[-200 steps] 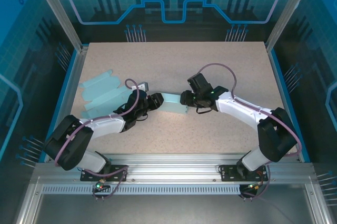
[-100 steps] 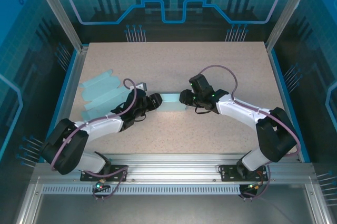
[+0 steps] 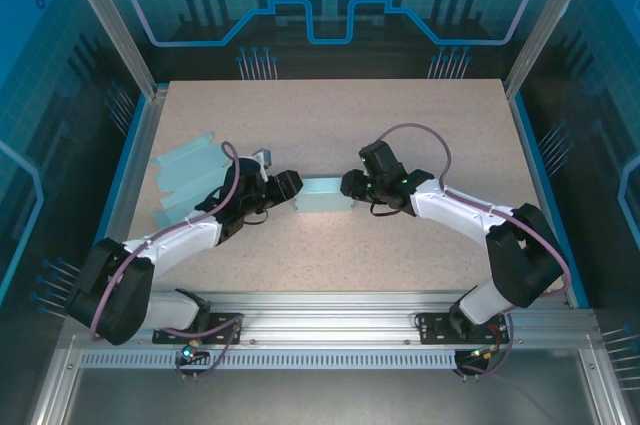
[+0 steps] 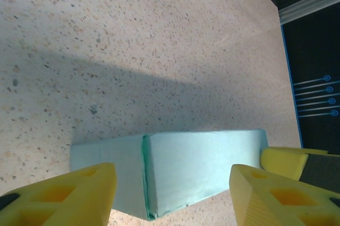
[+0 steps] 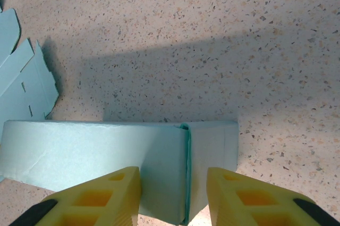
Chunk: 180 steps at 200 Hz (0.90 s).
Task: Fold the paper box
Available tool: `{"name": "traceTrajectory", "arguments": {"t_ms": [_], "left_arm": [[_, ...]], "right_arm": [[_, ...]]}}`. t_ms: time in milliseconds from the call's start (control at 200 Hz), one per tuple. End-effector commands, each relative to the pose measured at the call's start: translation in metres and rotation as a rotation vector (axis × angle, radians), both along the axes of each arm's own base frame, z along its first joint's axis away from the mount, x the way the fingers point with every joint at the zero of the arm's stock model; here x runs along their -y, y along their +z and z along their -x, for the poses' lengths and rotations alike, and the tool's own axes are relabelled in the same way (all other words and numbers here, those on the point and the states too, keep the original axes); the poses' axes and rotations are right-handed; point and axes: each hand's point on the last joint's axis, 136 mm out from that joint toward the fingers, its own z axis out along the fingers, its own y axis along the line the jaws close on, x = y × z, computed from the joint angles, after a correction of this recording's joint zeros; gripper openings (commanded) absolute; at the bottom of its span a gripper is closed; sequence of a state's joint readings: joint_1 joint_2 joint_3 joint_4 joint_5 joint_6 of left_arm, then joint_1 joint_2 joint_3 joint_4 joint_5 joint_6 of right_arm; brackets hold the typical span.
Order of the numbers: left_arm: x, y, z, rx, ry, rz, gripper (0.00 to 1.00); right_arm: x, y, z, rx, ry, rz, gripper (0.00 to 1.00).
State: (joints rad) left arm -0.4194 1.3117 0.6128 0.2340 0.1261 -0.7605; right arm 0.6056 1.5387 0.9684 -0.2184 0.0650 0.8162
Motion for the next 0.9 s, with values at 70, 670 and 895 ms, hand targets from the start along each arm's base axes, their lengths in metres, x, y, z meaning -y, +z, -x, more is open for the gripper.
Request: {"name": "traceTrajectory", "arguments": {"t_ms": [70,670,895], "left_arm": [[0.003,-0.015,0.009,-0.055,-0.043,0.009,0.57],[-0.014,-0.097,0.029,-0.251,0.021,0.023,0.11],[-0.009,-0.080,0.020,-0.185,-0.014,0.024,0.15]], "right_arm": [[0.032,-0.059,0.038,-0.212,-0.013,0.158,0.37],[0.035,-0.062,0.042,-0.209,-0.018,0.151,0.28],[0.043,-0.070,0.052,-0.230,-0.023,0.161,0.26]]}}
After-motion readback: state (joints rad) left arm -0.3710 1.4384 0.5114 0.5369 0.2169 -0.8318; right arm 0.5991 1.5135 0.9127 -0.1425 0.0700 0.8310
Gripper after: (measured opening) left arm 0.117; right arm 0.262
